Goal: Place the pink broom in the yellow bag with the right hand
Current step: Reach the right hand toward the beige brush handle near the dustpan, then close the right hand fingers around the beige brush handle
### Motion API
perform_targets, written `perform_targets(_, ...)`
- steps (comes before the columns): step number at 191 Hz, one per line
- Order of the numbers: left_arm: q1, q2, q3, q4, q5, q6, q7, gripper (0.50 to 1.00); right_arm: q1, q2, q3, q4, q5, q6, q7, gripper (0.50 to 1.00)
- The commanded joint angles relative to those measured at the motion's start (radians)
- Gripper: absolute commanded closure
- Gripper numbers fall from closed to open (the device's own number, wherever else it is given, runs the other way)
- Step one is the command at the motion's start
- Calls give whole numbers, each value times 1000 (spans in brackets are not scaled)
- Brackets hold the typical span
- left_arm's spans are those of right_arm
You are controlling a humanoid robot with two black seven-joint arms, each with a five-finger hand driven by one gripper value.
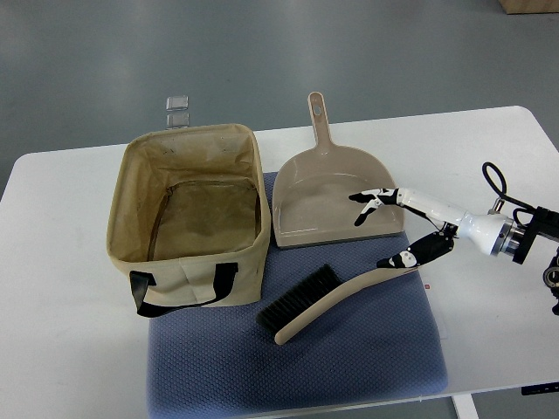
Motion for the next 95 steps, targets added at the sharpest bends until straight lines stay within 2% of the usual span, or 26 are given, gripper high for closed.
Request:
perform_targets(1, -1, 0, 0, 0, 0, 0, 0, 500, 4, -3, -40, 21, -101, -9, 1, 581)
perform_targets(16, 0, 0, 0, 0, 0, 0, 0, 500, 9, -1, -70, 29, -184, -38, -1, 581)
perform_targets(57, 0, 0, 0, 1, 0, 0, 0, 500, 39, 2, -198, 28, -347, -201, -12, 587)
perform_targets(76, 0, 0, 0, 0, 0, 0, 0, 500, 45, 2, -202, 28, -373, -228, -50, 589)
perform_targets(95, 0, 0, 0, 0, 0, 0, 0, 500, 53, 2, -202, 28, -375, -247, -61, 593)
